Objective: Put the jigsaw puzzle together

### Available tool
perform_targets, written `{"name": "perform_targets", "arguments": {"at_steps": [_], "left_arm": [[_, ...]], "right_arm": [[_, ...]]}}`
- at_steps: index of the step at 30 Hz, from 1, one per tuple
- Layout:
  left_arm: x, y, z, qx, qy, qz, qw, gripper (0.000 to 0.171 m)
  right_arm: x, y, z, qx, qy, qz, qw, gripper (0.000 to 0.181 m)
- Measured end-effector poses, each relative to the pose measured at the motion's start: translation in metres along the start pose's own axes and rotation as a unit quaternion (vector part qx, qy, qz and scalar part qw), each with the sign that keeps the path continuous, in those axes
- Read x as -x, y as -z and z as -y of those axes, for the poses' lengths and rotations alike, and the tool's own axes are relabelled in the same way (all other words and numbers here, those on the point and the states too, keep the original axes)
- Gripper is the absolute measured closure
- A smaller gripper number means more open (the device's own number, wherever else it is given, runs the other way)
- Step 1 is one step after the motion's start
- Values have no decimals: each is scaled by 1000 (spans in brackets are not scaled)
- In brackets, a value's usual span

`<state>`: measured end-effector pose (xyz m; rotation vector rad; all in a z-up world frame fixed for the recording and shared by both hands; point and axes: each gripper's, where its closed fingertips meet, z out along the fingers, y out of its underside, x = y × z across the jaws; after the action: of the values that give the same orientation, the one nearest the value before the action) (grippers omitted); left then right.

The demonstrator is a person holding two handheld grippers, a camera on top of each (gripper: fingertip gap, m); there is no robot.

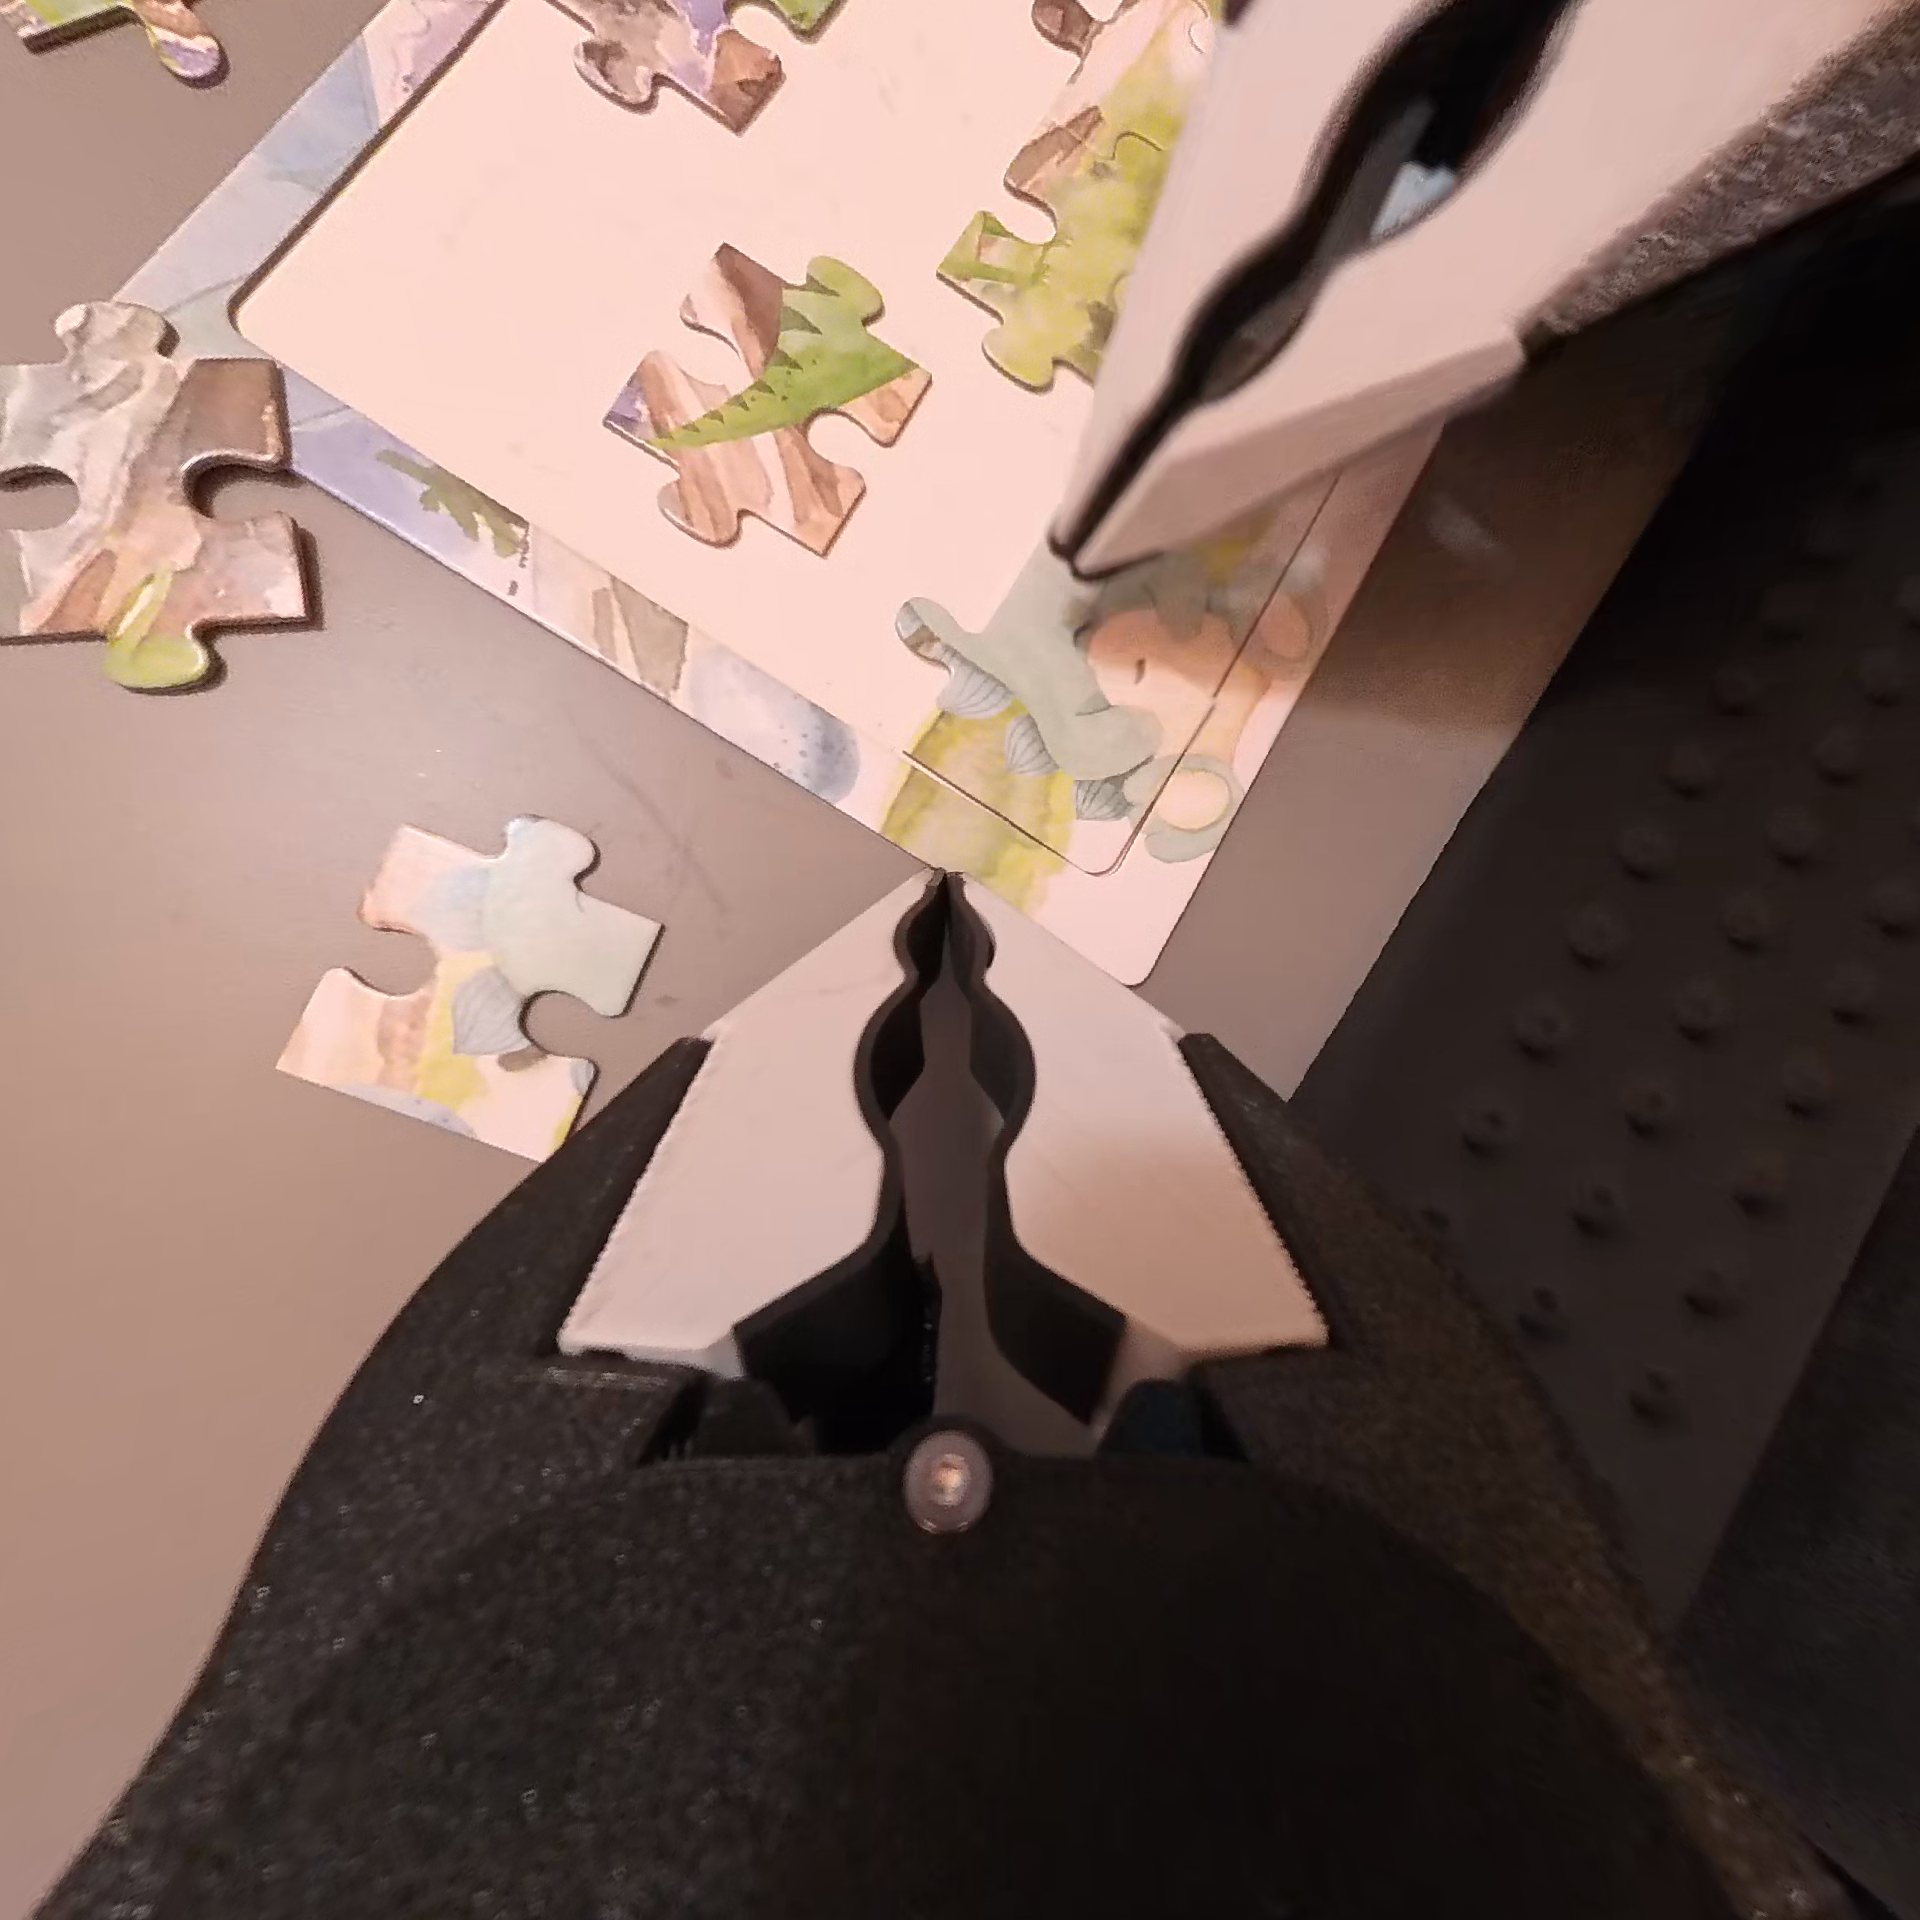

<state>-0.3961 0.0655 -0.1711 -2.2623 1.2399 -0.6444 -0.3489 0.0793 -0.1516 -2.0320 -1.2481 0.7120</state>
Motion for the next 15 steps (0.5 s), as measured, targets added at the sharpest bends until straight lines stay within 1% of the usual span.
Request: {"name": "perform_targets", "arguments": {"at_steps": [3,7,11,13,15], "left_arm": [[0,0,0,0,0,0,1000,171],[0,0,0,1,-2,2,1000,171],[0,0,2,2,-1,10,1000,171],[-7,2,15,-26,-8,3,1000,171],[-23,3,29,-49,-12,-24,998,171]], "right_arm": [[-3,-9,-11,27,8,-12,1000,181],[0,-10,-12,31,39,-25,998,181],[-1,-9,-12,24,23,-18,999,181],[-1,-8,-12,25,20,-17,999,181],[-1,-8,-12,27,21,-16,999,181]]}}
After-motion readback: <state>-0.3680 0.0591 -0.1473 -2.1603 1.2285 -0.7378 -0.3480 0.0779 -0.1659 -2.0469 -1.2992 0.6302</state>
